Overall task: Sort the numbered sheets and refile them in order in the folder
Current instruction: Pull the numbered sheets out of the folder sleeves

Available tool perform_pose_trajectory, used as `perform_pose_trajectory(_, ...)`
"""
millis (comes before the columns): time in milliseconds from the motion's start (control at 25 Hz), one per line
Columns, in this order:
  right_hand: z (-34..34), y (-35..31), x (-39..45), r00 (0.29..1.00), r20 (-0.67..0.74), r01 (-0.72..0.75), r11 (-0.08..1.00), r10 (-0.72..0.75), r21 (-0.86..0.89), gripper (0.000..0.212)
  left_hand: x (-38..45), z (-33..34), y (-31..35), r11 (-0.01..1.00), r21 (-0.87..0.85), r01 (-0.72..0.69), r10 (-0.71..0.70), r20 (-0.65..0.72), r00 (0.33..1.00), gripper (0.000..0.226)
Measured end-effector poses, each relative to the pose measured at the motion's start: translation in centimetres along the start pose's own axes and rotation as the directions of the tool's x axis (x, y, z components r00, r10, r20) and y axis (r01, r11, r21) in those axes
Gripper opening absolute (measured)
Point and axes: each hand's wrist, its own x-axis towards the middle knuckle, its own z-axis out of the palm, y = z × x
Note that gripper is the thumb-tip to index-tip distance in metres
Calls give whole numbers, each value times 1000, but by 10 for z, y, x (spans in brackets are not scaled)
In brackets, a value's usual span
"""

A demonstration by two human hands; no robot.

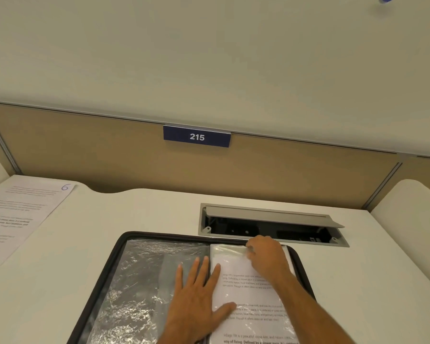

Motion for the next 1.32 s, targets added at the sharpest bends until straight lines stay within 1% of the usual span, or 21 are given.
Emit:
perform_pose_trajectory(80,-1,-1,2,999,-45,3,1000,-4,-23,18,0,0,-1,1000,-2,19,-19,-42,999,87)
perform_pose_trajectory(160,-2,-5,0,997,-74,28,996,-34,-80,19,-1,1,0,998,-8,56,-56,-8,998,88)
perform_pose_trajectory(240,0,-6,0,994,-77,64,990,-74,-122,20,-1,1,0,998,-15,53,-53,-5,999,88)
perform_pose_trajectory(320,-2,-7,-2,995,-36,93,988,-98,-124,15,0,0,1,997,-12,70,-70,1,998,88)
perform_pose_trajectory(400,-4,-7,-2,994,32,108,992,-106,-68,2,-1,-8,2,999,-9,38,-38,-31,999,90)
perform_pose_trajectory(440,-7,-6,-2,993,55,105,994,-103,-28,5,-1,-11,2,999,1,49,-49,-52,997,91)
perform_pose_trajectory(480,-10,-4,-1,992,80,99,995,-99,8,6,0,-13,1,997,49,57,-54,-60,997,92)
perform_pose_trajectory(520,-13,-1,1,991,86,104,994,-106,30,6,1,-14,1,996,74,44,-39,-62,997,92)
perform_pose_trajectory(560,-18,0,3,989,91,111,993,-114,36,8,1,-11,1,999,9,42,-42,7,999,91)
perform_pose_trajectory(600,-22,2,5,987,93,127,991,-129,30,11,-1,-14,2,998,-16,54,-54,-11,998,90)
perform_pose_trajectory(640,-25,3,8,984,93,148,989,-149,14,13,0,-12,1,999,-20,43,-44,-28,999,90)
perform_pose_trajectory(720,-29,1,12,976,102,195,980,-190,-38,13,-2,-11,1,998,45,47,-46,-32,998,92)
perform_pose_trajectory(760,-29,-1,13,972,119,213,975,-204,-66,10,-3,-13,-1,997,65,45,-40,-75,996,92)
perform_pose_trajectory(840,-30,-4,13,962,167,238,964,-216,-119,8,-1,-7,-2,999,10,50,-50,18,999,89)
perform_pose_trajectory(880,-29,-5,13,958,180,251,957,-223,-149,11,-2,-6,-1,999,0,53,-53,54,997,88)
perform_pose_trajectory(960,-30,-8,10,954,190,270,941,-233,-202,23,-2,-1,-3,999,-4,36,-36,17,999,88)
perform_pose_trajectory(1040,-29,-8,8,945,164,317,920,-284,-230,27,-1,2,-2,1000,-3,23,-23,-39,999,88)
perform_pose_trajectory(1120,-28,-9,7,920,108,393,883,-377,-257,26,0,2,-1,1000,0,27,-27,-36,999,88)
perform_pose_trajectory(1200,-30,-13,6,908,143,417,882,-394,-221,23,0,-1,-2,999,-33,40,-40,2,999,88)
perform_pose_trajectory(1240,-30,-15,6,908,180,409,894,-378,-182,20,-1,-3,0,999,-42,33,-33,-10,999,88)
perform_pose_trajectory(1320,-30,-20,6,920,228,343,936,-318,-77,13,-2,-10,1,999,-30,28,-29,-62,998,91)
